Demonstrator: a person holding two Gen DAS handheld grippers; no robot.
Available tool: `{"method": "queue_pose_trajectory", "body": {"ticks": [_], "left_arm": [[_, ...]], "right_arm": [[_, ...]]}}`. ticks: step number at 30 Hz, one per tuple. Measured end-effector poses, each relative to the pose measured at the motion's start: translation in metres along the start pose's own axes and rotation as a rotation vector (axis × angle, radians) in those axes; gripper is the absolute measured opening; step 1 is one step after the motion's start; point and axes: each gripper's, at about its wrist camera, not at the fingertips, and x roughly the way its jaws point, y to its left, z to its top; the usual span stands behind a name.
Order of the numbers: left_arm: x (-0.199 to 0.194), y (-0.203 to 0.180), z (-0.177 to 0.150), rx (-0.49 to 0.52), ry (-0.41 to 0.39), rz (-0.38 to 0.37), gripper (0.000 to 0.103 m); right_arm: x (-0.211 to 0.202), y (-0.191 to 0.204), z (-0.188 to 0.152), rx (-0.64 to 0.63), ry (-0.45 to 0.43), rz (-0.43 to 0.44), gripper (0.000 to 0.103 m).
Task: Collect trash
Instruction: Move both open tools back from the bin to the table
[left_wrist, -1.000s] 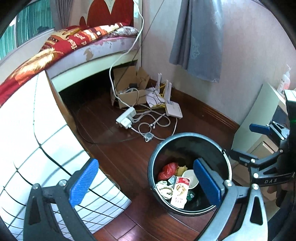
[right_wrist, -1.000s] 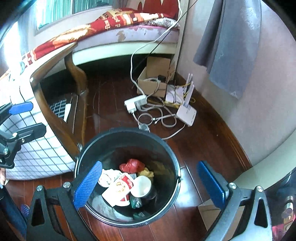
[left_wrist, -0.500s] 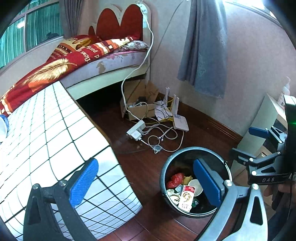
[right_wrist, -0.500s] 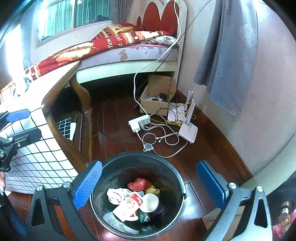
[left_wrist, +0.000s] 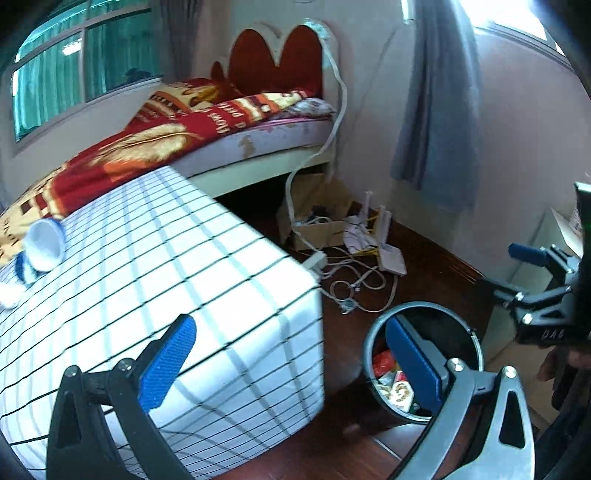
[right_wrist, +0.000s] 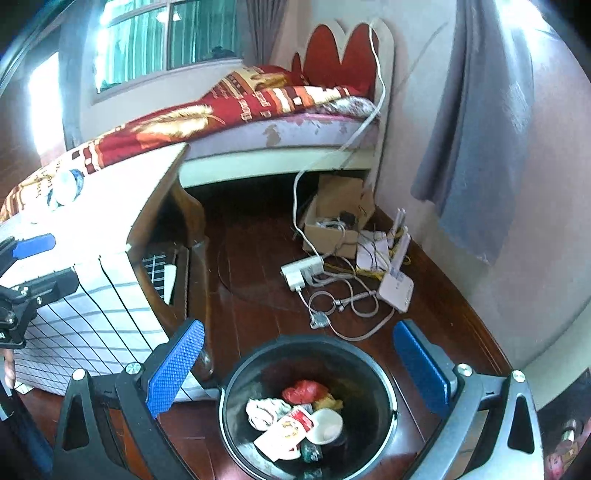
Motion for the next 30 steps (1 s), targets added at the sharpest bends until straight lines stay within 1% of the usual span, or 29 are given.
{"method": "queue_pose_trajectory", "body": {"ticks": [4, 11, 17, 19, 21, 25, 27, 30], "left_arm": [[-0.009, 0.028, -0.003, -0.037, -0.005, 0.046, 0.103], [-0.032, 0.073, -0.014, -0.099, -0.027, 0.115, 0.103], [-0.053, 0.115, -0.028, -0.167, -0.032, 0.196, 0.103], [-0.059, 0.129, -0.034, -0.190, -0.032, 0.223, 0.103], [-0.066, 0.147, -0.040, -0.222, -0.031, 0.247, 0.103], [-0.077, 0.181, -0.049, -0.260, -0.024, 0.327, 0.102], [-0.082, 0.200, -0.052, -0.287, -0.024, 0.358, 0.101], [-0.090, 0.224, -0.057, -0.319, -0.028, 0.389, 0.100]], "right_arm": [[0.002, 0.020, 0.013, -0.005, -0.022, 0.039, 0.103], [0.016, 0.076, 0.024, -0.083, -0.011, 0.120, 0.103], [0.017, 0.118, 0.039, -0.129, -0.024, 0.175, 0.103], [0.016, 0.128, 0.045, -0.128, -0.020, 0.216, 0.103], [0.014, 0.141, 0.050, -0.134, -0.038, 0.242, 0.103], [0.017, 0.181, 0.062, -0.181, -0.029, 0.300, 0.103], [0.019, 0.202, 0.067, -0.207, -0.025, 0.310, 0.103], [0.022, 0.233, 0.079, -0.228, -0.025, 0.354, 0.103]]}}
